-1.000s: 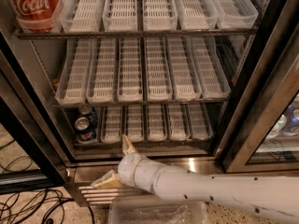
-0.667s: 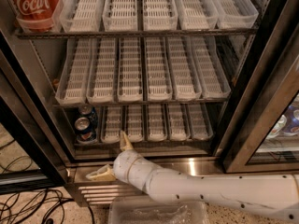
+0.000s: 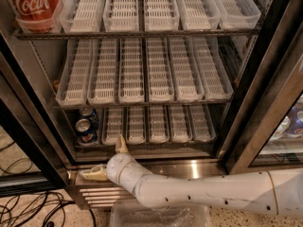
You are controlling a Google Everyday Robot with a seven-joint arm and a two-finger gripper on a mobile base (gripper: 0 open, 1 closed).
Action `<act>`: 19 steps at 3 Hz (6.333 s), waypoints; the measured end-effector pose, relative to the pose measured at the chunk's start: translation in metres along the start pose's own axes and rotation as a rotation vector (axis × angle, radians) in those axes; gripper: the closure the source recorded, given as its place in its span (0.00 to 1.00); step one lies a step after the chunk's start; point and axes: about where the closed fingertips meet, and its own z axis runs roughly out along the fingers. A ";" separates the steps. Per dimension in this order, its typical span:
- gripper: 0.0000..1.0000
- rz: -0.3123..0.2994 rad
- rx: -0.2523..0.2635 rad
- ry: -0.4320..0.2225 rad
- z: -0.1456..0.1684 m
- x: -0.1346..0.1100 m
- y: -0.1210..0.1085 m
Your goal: Pick pepsi can from bottom shelf of fridge
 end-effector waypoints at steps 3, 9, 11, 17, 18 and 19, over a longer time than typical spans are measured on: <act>0.00 -0.098 0.206 -0.101 0.049 0.016 0.024; 0.19 -0.098 0.459 -0.241 0.069 -0.005 0.004; 0.23 -0.055 0.483 -0.273 0.081 -0.012 0.007; 0.42 0.018 0.543 -0.248 0.119 0.002 -0.029; 0.61 0.029 0.539 -0.247 0.122 0.003 -0.029; 0.84 0.044 0.531 -0.247 0.123 0.003 -0.029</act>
Offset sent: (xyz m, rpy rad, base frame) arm 0.0358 0.0348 -0.0299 0.0585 -0.2273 -0.2483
